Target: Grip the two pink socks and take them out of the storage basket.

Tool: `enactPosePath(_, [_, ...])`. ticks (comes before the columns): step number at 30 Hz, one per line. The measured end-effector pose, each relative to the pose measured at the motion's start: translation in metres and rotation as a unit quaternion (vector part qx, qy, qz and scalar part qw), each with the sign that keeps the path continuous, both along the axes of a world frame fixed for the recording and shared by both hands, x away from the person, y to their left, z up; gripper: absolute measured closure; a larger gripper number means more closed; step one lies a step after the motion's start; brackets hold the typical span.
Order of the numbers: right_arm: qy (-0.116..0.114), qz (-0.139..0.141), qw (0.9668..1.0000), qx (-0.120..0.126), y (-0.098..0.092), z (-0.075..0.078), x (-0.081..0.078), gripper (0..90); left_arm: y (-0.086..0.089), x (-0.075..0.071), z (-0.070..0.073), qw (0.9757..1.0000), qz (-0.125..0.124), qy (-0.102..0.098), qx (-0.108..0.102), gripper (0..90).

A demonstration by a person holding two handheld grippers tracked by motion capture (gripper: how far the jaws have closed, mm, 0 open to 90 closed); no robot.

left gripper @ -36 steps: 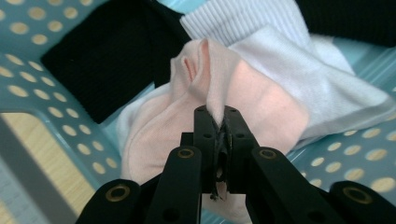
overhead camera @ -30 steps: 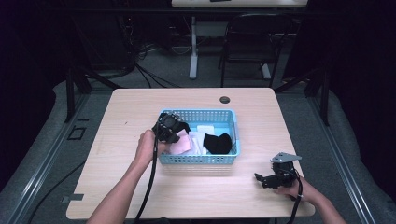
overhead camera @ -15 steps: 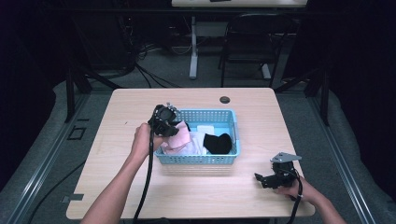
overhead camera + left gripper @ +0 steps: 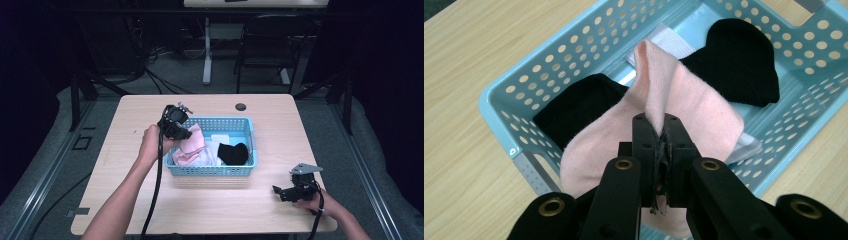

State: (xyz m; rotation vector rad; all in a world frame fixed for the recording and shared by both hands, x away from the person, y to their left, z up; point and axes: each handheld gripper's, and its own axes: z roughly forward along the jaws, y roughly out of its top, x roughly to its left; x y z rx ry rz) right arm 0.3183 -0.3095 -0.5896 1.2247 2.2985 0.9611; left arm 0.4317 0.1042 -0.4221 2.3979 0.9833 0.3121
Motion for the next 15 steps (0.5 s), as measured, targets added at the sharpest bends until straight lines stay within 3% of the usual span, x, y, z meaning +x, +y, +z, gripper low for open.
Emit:
enactPosePath(5, [0.001, 0.002, 1.0000, -0.002, 0.000, 0.000, 0.000, 0.0, 0.002, 0.001, 0.008, 1.0000, 0.001, -0.003, 0.001, 86.6])
enactPosePath(15, [0.000, -0.001, 1.0000, 0.000, 0.000, 0.000, 0.000, 0.0, 0.011, -0.001, 0.029, 0.9997, 0.005, -0.013, -0.018, 86.7])
